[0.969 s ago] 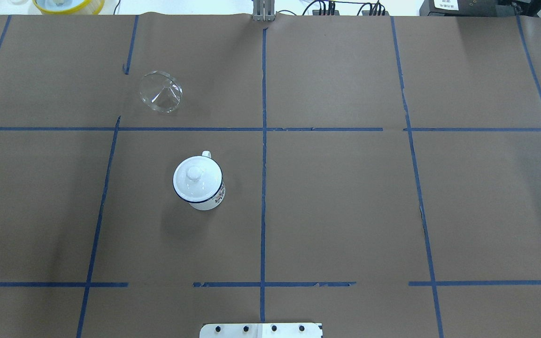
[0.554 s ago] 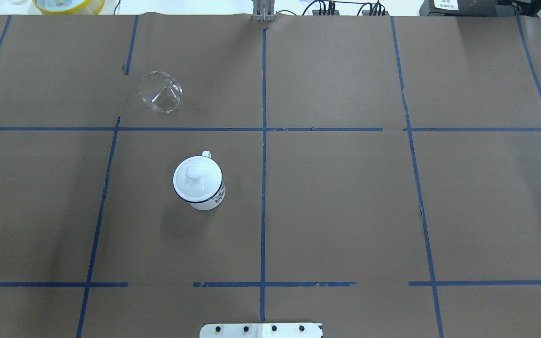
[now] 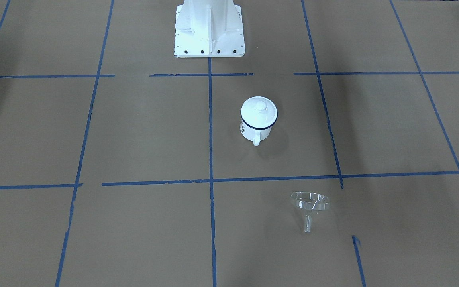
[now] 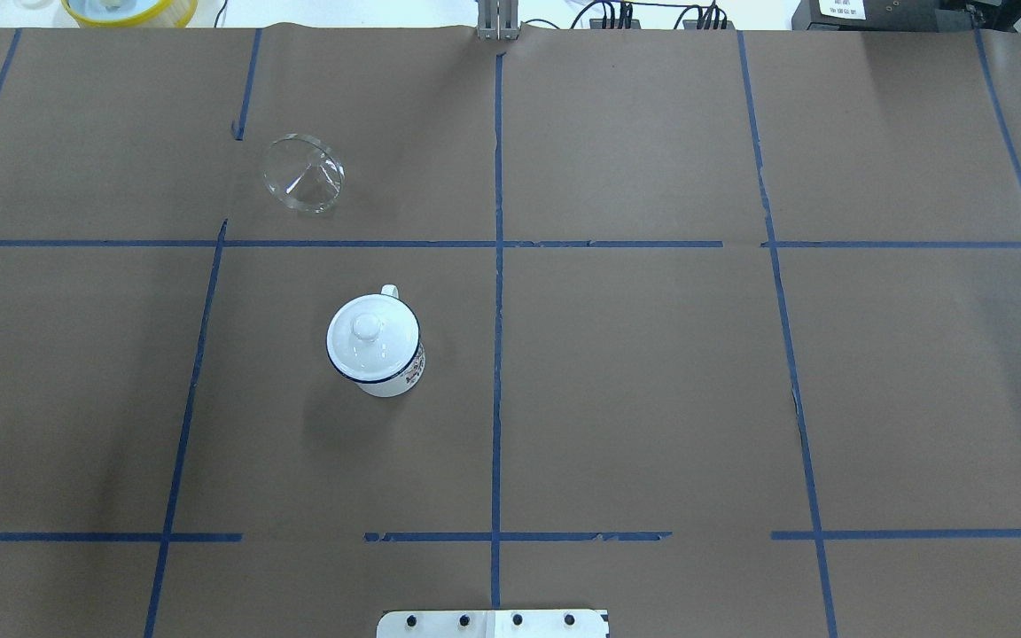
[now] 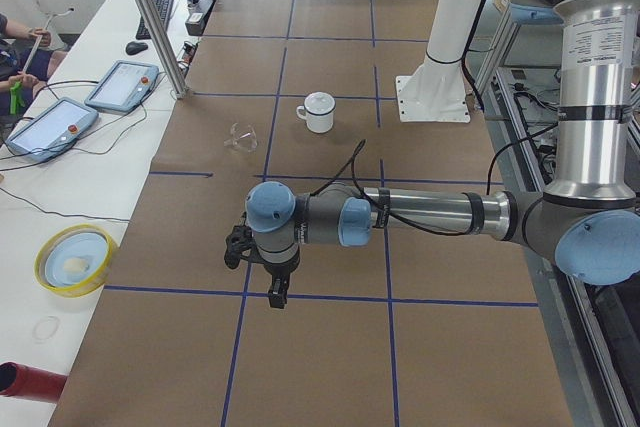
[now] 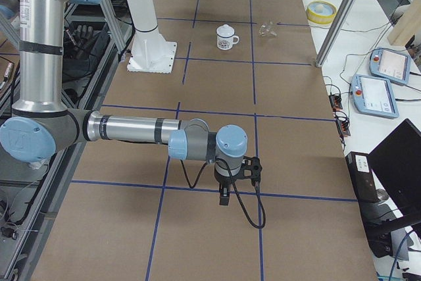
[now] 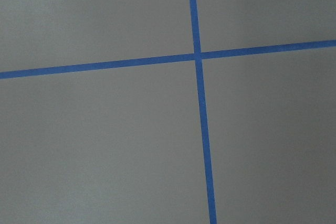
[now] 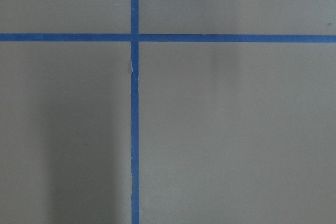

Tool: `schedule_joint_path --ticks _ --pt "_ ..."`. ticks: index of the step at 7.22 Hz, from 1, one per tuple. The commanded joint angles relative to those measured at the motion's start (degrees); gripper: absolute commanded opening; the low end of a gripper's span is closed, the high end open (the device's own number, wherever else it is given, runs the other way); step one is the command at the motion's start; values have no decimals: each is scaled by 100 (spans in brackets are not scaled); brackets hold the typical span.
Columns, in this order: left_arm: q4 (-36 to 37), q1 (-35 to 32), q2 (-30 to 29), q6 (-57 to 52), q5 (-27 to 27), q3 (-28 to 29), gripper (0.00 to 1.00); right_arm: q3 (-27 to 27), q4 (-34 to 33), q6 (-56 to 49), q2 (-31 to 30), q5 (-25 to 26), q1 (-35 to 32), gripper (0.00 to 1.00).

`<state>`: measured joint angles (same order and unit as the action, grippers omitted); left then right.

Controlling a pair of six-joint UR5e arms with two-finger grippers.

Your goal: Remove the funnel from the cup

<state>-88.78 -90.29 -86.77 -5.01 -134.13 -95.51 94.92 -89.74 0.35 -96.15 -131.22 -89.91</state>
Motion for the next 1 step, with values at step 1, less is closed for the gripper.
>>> schedule_joint_path --ticks 1 --pt "1 -6 11 0 -8 -3 100 -9 0 0 0 0 0 100"
